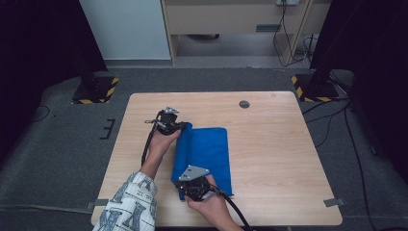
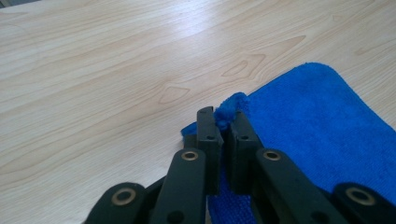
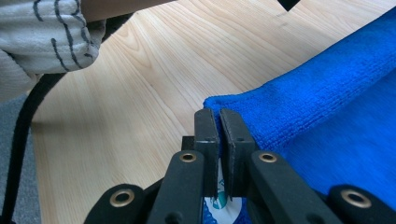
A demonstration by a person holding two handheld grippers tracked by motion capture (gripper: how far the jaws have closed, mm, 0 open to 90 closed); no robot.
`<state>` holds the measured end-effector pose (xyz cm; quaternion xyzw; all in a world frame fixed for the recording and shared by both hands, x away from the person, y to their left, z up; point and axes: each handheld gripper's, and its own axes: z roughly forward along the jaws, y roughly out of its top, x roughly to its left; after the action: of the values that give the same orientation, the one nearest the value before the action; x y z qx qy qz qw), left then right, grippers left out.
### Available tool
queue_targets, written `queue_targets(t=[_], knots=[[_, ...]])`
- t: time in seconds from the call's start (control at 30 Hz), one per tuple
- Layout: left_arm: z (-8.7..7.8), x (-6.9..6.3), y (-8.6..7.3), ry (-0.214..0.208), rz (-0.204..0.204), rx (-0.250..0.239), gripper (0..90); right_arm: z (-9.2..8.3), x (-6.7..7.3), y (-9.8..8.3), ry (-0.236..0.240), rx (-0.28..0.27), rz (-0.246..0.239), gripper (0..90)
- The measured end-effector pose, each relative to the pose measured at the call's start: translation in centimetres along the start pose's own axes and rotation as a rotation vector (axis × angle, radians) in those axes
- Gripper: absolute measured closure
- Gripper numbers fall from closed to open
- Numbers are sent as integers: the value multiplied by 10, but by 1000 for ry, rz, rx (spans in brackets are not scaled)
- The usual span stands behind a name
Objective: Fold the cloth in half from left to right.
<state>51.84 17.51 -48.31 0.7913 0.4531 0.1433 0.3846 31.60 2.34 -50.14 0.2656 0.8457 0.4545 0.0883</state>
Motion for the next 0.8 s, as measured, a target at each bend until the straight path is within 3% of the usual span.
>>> queue_targets(t=[0.2,0.8], knots=[[8,-12,5,-5,-16,-12,852,-12,-10,-7,-18,5,9,864],[33,-45,19,-20,12,10,838,-39,-32,-26,-50,9,52,862]])
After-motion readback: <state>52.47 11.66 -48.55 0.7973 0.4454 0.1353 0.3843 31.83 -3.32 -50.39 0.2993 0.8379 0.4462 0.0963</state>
